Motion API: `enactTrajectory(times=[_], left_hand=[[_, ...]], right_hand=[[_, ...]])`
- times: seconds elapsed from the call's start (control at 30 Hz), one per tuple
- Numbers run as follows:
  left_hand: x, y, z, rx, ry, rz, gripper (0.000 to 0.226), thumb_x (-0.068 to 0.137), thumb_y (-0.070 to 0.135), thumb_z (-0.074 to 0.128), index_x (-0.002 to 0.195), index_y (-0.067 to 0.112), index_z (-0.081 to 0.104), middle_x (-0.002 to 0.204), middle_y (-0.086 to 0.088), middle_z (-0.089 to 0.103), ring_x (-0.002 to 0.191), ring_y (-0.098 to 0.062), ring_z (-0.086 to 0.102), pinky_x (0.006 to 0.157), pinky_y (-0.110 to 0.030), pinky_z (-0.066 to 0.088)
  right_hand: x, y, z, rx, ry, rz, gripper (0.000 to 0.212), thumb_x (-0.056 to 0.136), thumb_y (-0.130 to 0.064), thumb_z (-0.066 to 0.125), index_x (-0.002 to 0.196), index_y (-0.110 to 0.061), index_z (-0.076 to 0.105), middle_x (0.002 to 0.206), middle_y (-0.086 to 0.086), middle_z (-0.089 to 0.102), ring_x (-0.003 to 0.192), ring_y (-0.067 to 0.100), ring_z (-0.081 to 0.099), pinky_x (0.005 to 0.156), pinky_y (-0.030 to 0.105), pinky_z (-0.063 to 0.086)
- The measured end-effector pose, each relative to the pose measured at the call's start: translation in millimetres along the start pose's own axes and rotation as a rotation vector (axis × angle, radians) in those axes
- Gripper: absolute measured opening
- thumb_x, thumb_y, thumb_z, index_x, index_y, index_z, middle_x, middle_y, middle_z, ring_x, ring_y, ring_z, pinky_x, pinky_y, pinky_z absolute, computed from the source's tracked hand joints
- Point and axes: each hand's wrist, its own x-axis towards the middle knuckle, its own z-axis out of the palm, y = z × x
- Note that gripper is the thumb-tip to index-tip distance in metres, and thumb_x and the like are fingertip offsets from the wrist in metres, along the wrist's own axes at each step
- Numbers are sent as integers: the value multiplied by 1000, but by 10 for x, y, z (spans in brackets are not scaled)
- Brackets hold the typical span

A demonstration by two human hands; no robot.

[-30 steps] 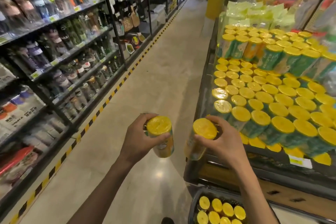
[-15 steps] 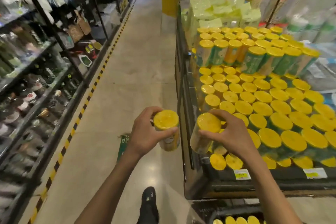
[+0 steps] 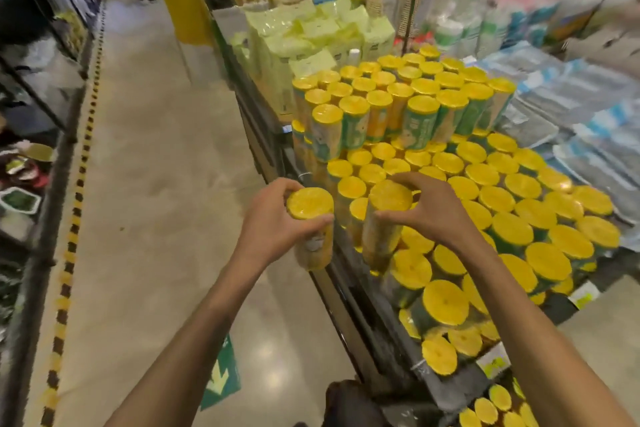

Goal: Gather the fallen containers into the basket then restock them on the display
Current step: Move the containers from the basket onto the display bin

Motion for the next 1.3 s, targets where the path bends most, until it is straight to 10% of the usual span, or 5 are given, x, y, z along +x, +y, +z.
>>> enactTrajectory(times=[0.57,1.3], left_hand=[[2307,342,768,358,-316,168,69,65,49,83,116,16,51,108,3,48,98,-16,49,72,-28,40],[2891,490,1438,555,-350,219,67,69,47,81,117,11,52,119,-6,42,112,-25,43,79,-38,48]], right_hand=[[2326,475,-498,-402,-257,-115,75,61,-52,87,123,-20,59,122,0,63,107,20,58,79,31,47],[3078,883,-502,-550,-352,-196,73,66,-46,86,126,-15,58,113,2,63,96,19,57,76,33,50]])
